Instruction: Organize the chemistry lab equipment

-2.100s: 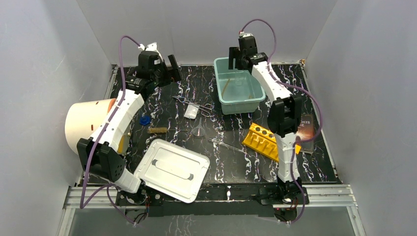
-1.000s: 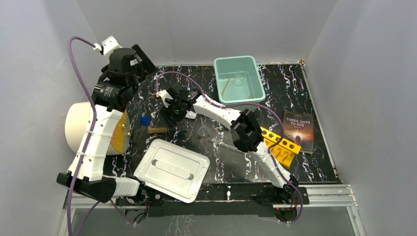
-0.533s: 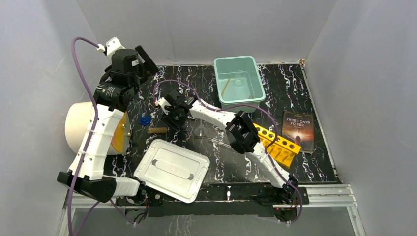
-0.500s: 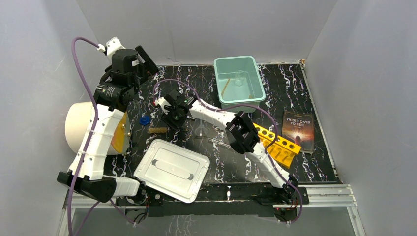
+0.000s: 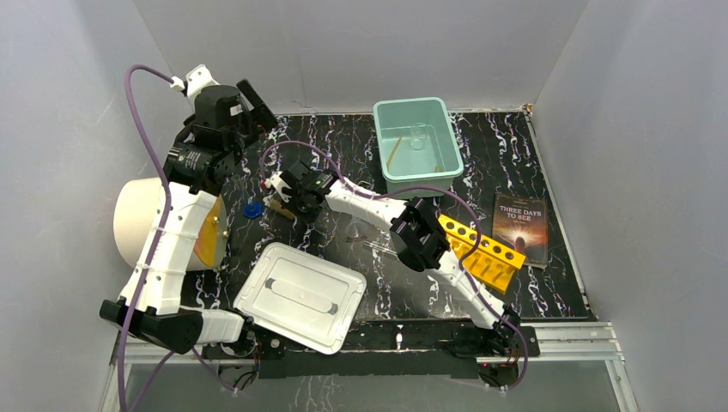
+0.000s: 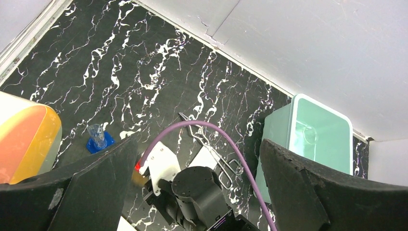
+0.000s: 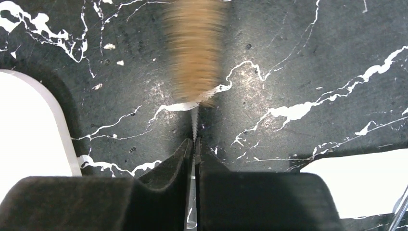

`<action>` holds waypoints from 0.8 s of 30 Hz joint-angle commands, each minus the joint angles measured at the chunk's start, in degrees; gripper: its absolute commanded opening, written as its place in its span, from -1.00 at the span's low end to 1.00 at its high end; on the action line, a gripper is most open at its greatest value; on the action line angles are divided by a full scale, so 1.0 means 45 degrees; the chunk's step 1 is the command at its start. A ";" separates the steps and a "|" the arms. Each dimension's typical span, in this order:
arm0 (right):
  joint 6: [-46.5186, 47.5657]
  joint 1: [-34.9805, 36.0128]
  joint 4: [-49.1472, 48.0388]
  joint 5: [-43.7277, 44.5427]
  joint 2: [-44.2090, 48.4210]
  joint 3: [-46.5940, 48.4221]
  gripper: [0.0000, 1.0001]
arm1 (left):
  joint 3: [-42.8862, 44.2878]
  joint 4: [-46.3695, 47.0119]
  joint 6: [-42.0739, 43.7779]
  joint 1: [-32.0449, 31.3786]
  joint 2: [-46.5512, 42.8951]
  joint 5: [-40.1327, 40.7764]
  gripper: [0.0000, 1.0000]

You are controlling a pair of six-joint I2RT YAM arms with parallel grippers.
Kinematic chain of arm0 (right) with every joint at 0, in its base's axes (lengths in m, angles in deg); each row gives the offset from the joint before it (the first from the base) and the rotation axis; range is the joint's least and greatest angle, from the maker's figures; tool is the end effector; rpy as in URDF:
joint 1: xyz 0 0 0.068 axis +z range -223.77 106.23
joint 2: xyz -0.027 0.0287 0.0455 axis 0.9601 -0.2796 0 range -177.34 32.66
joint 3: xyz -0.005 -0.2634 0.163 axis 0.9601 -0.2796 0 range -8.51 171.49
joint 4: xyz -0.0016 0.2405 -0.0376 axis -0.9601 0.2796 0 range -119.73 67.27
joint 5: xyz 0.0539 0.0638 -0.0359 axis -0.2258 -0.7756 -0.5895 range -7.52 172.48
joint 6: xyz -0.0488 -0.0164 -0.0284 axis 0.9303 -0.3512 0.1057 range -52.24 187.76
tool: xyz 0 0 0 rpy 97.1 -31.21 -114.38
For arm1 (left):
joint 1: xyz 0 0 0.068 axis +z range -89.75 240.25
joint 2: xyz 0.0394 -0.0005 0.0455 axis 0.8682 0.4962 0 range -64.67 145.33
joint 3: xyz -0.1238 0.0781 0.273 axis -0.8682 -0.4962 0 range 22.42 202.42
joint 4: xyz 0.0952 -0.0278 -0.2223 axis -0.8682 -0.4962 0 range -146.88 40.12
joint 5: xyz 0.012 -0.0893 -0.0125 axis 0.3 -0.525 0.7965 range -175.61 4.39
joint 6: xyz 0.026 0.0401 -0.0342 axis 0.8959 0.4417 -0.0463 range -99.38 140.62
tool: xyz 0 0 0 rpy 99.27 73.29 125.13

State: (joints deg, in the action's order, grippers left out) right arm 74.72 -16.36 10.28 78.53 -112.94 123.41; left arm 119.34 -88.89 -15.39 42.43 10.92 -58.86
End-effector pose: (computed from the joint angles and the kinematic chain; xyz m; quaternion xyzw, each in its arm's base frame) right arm 0.3056 0.4832 0.1952 -0.5149 0.7980 0.1624 0.2678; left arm 0.2344 -0.0550 0.5100 -0.2589 0.7540 -0.0934 0.5964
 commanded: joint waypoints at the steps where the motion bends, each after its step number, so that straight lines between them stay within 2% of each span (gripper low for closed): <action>1: 0.0144 0.0075 0.0084 0.0460 -0.0380 0.0272 -0.87 | 0.0023 0.0280 0.0140 0.0016 -0.0393 0.0054 0.97; 2: 0.0190 0.0075 0.0092 0.0449 -0.0286 0.0284 -0.98 | 0.0041 0.0297 0.0176 0.0025 -0.0392 0.0054 0.97; 3: 0.0247 0.0075 0.0108 0.0447 -0.0172 0.0303 -1.00 | 0.0080 0.0280 0.0205 0.0027 -0.0375 0.0068 0.97; 13: 0.0285 -0.0102 -0.0299 0.0582 0.1655 0.0574 -1.00 | 0.0269 0.0403 0.0403 0.0030 -0.0420 0.0424 0.97; 17: -0.0590 -0.0523 -0.1338 0.1247 0.2423 0.0250 -1.00 | 0.0471 0.0386 0.0474 0.0016 -0.0412 0.0506 0.97; 24: -0.2470 -0.1885 -0.1761 0.1023 0.3430 -0.0162 -1.00 | 0.1168 0.0632 0.0767 0.0019 -0.0623 0.0707 0.97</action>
State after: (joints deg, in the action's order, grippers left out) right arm 69.43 -20.82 6.54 81.97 -103.70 123.21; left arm 121.57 -88.10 -13.44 42.43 10.86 -58.01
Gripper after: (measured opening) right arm 0.011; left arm 0.983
